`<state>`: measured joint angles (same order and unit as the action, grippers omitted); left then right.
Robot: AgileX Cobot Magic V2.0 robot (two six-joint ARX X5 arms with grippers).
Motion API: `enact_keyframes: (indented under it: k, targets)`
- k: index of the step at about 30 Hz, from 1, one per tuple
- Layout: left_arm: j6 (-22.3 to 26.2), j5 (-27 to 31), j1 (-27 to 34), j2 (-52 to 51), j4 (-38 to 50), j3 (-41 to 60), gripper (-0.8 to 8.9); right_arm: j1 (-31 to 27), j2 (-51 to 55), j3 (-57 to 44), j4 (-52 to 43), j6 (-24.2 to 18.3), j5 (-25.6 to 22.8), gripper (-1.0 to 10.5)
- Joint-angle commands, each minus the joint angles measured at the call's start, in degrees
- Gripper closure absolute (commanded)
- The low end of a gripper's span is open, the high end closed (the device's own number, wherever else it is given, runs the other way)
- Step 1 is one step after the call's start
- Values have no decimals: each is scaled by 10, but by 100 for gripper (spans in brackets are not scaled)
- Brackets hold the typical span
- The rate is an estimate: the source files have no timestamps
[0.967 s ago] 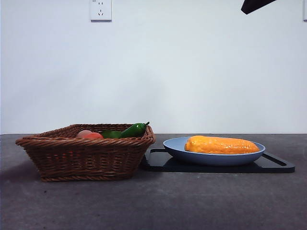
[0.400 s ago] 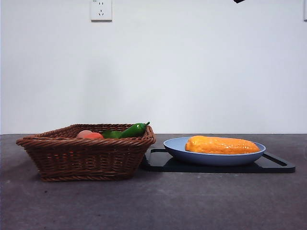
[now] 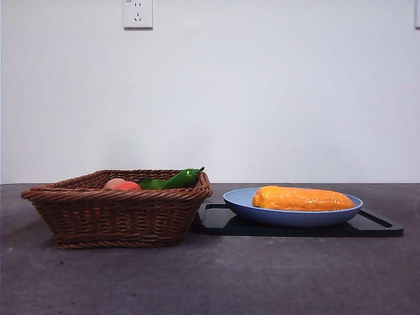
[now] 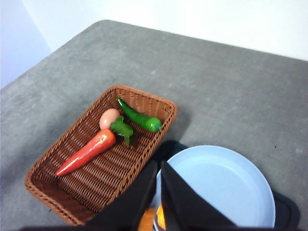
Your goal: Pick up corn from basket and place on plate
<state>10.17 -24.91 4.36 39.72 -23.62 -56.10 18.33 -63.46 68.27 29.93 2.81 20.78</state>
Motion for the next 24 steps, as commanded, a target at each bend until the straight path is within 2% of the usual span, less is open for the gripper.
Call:
enact_keyframes:
  k: [1,6,18,24]
  targets:
    - [-32,14,8,-49,42,80,806,2,-5,5,-13,-3,-1,945]
    - [-51,66,16,-143,66,206,806,2,-5,5,-13,-3,-1,945]
    - [-75,87,22,-303,88,432,806,2,-5,5,-13,-3,-1,945]
    - [-82,87,22,-361,94,494,806,2,-5,5,-13,-3,-1,945]
